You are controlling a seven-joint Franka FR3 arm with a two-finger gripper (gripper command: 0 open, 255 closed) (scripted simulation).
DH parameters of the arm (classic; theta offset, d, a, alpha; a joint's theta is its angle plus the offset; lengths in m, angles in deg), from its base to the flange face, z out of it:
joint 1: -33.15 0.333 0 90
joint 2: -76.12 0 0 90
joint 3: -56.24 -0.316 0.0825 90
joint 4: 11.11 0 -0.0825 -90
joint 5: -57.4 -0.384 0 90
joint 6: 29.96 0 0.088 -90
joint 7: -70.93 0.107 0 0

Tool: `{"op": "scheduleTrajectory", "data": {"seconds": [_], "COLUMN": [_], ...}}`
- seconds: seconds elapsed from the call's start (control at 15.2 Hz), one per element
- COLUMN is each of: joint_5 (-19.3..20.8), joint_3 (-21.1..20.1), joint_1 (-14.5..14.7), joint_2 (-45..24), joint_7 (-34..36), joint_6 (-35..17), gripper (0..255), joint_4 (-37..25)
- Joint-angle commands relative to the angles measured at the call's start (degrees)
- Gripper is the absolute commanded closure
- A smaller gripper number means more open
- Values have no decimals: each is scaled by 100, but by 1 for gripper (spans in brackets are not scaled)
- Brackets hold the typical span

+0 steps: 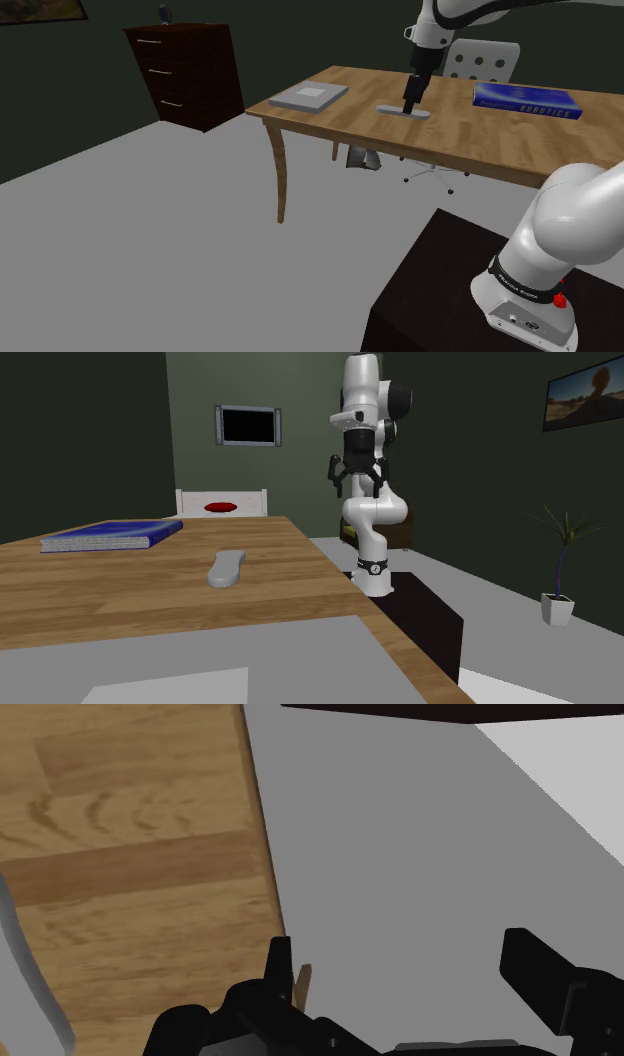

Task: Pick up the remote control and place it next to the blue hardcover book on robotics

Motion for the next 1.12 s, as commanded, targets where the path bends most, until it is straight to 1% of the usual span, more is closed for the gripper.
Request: {"op": "scheduleTrajectory", "data": {"seconds": [0.0,0.26,0.53,0.79,1.06], "joint_5": [47,38,-104,-394,-808], "joint_3": [215,631,1021,1357,1587], "joint_1": [-40,-96,-148,-243,-448], "joint_2": [-306,-1002,-1774,-2627,-3556], "joint_7": [-272,-819,-1398,-2012,-2635], "joint_6": [-137,-363,-534,-627,-613], "gripper": [0,0,0,0,0], "joint_4": [-152,-583,-1125,-1785,-2580]}}
